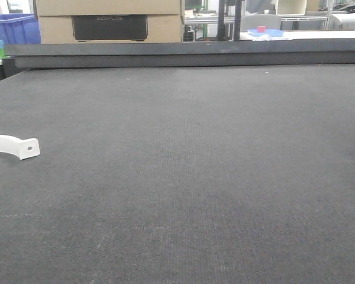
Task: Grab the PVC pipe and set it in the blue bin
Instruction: 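Move both grippers down toward the white curved pipe clamp on the table, then close both grippers on the white clamp, one on each end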
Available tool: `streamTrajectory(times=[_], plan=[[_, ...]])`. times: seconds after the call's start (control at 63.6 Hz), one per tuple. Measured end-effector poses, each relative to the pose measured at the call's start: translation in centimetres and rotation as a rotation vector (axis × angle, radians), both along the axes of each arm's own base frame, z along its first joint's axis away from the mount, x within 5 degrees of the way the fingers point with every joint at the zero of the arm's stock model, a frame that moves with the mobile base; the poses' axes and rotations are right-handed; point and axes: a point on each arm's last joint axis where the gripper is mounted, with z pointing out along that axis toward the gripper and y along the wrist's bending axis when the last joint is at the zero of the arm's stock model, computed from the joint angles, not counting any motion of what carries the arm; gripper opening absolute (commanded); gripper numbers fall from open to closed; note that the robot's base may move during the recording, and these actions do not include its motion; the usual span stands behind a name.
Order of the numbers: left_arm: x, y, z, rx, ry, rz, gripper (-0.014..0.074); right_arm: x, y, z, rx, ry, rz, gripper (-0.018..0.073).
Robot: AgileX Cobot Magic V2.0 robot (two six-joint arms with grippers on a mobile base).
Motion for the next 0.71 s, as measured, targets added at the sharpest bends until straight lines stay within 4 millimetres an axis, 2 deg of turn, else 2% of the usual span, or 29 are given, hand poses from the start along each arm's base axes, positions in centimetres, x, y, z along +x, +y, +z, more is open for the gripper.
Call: streamTrajectory(times=[0.236, 0.472, 0.55, 0.708], plan=[[0.8, -0.5, -1.9, -0.066, 0.183, -0.015, -0.0111, 1.1, 0.4, -2.4, 0.128, 0.199, 0.002, -0.0168], [0.4, -0.7, -2.3, -0.085, 0.250, -0.025, -0.0111, 3.2, 0.0, -2.4, 0.154, 0.295, 0.011, -0.0148], [0.3, -0.7, -2.3, -0.087, 0.259, -0.026, -0.0111, 4.2, -0.2, -2.4, 0.160, 0.318, 0.011, -0.0065], [0.2, -0.7, -2.4, -0.089, 0.279, -0.029, -0.0111, 5.6, -0.4, -3.1, 0.176, 0.385, 0.014, 0.0212]])
